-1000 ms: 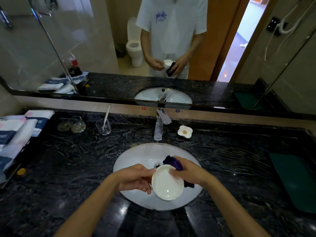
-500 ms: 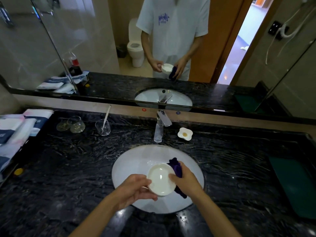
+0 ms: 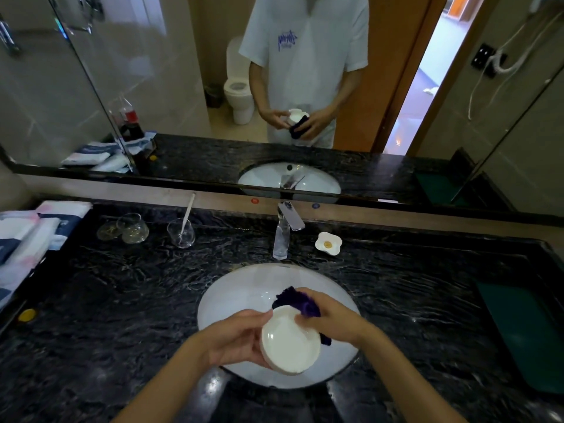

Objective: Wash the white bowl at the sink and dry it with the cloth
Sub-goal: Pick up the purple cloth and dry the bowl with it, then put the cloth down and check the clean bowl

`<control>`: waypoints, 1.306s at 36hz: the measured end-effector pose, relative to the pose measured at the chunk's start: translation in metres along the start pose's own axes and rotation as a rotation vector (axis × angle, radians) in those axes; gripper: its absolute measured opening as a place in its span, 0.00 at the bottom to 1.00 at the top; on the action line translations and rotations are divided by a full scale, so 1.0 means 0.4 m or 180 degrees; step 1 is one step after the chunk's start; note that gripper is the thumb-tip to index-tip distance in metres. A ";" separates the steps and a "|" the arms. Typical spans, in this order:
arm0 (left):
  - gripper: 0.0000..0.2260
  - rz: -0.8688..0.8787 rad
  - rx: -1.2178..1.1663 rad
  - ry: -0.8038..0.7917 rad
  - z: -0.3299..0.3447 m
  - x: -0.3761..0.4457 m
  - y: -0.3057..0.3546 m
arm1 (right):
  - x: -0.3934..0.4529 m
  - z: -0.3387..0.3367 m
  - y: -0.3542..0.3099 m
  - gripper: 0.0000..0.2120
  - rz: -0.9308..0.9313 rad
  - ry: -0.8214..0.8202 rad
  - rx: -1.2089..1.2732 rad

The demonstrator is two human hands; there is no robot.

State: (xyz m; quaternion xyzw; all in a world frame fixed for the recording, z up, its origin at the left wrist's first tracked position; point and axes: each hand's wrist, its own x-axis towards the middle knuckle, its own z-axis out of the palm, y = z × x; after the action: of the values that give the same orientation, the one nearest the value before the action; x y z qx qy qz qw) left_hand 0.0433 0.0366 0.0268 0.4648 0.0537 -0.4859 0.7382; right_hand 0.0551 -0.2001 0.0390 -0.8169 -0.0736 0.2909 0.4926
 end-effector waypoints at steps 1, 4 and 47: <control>0.32 -0.0015 0.0089 -0.0057 -0.001 0.003 0.010 | 0.007 -0.009 -0.010 0.19 -0.0011 -0.0089 -0.0068; 0.32 0.0024 0.0276 -0.0142 -0.011 0.015 0.026 | 0.028 -0.029 -0.024 0.19 -0.0027 -0.0161 -0.0152; 0.23 0.1090 -0.1901 0.1194 0.108 0.200 -0.212 | -0.181 -0.198 0.491 0.38 0.0925 0.2873 0.2914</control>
State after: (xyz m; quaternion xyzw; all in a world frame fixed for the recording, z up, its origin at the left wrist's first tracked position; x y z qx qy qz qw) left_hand 0.0040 -0.0569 -0.0453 0.3124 0.2485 -0.2253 0.8887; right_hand 0.0065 -0.3887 -0.0712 -0.5682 0.3825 -0.0147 0.7285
